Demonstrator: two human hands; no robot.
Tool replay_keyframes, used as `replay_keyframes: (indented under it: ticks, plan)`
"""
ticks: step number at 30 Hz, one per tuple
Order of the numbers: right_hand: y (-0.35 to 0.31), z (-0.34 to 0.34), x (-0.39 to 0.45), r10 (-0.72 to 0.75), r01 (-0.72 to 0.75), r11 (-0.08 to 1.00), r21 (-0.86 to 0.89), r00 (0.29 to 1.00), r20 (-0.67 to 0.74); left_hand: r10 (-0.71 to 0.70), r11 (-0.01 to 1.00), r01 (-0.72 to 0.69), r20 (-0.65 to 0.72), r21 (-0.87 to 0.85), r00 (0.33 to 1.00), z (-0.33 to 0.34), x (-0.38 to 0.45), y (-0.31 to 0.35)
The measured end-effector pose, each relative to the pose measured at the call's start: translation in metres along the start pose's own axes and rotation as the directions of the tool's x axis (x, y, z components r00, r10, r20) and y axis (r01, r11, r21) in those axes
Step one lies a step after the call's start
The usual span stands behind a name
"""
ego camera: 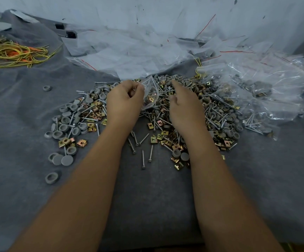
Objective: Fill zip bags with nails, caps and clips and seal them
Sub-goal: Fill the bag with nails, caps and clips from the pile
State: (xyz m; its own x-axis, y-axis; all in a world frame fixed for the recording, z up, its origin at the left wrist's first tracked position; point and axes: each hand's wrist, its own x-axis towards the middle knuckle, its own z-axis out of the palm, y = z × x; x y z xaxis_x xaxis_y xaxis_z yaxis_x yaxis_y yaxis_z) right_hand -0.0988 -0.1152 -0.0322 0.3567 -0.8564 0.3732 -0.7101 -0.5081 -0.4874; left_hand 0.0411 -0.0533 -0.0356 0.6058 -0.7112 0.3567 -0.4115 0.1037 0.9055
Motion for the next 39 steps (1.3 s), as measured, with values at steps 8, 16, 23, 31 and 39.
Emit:
replay_keyframes:
  ticks: [8,16,23,31,39]
  plan:
    - [-0.002,0.002,0.001,-0.008,0.049,0.972,-0.23,0.984,0.179,-0.002,0.999,0.002,-0.001,0.039,1.0,0.001,0.002,-0.001]
    - [-0.01,-0.003,-0.004,-0.011,0.013,0.999,0.045,0.998,-0.056,-0.006,0.999,0.005,0.014,0.049,1.0,0.001,0.001,-0.001]
    - [-0.019,-0.007,-0.005,0.052,0.032,0.944,0.327,0.968,-0.247,-0.026,0.999,0.025,0.028,0.023,0.999,0.001,0.0,0.0]
    - [-0.022,-0.002,-0.007,-0.148,0.229,0.933,0.278,0.948,-0.283,0.014,0.997,-0.009,0.08,-0.071,0.997,-0.001,-0.005,0.004]
    - [-0.021,-0.002,-0.008,-0.213,0.235,0.918,0.32,0.971,-0.104,0.039,0.98,-0.034,0.022,-0.196,0.999,-0.005,-0.005,0.01]
